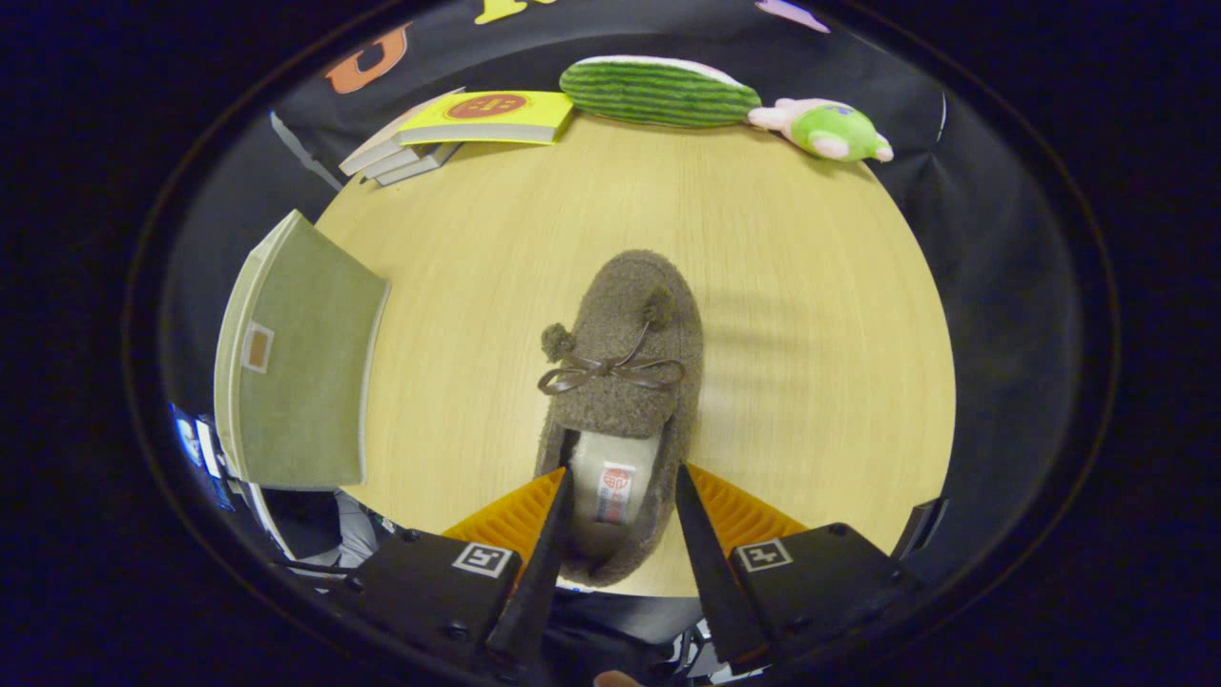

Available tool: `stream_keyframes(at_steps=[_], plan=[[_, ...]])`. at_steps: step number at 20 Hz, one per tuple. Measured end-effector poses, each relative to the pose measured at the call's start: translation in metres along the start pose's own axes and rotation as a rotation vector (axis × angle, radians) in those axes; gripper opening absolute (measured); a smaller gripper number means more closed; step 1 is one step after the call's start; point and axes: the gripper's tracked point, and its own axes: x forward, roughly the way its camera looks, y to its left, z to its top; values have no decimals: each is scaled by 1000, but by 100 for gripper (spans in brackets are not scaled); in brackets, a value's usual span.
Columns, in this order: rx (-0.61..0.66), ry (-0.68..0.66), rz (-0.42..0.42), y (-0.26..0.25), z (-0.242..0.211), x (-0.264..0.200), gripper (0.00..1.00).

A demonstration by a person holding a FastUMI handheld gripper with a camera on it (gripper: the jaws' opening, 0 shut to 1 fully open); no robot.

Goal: Open the storage box then place both shoes into the box .Put the left shoe in first, then the right shoe, with the right side of both shoes facing outward in a uniform manner.

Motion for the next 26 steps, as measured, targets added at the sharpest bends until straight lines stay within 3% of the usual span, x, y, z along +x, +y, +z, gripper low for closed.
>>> stream_keyframes(at_steps=[3,4,7,11,18,26], plan=[[55,18,19,-16,4,14,57],[83,34,34,-19,3,16,46],[161,70,86,-24,-1,25,37],[228,54,117,-27,-1,23,9],[401,7,227,2,0,-9,6],[325,-170,398,131,13,-130,6]])
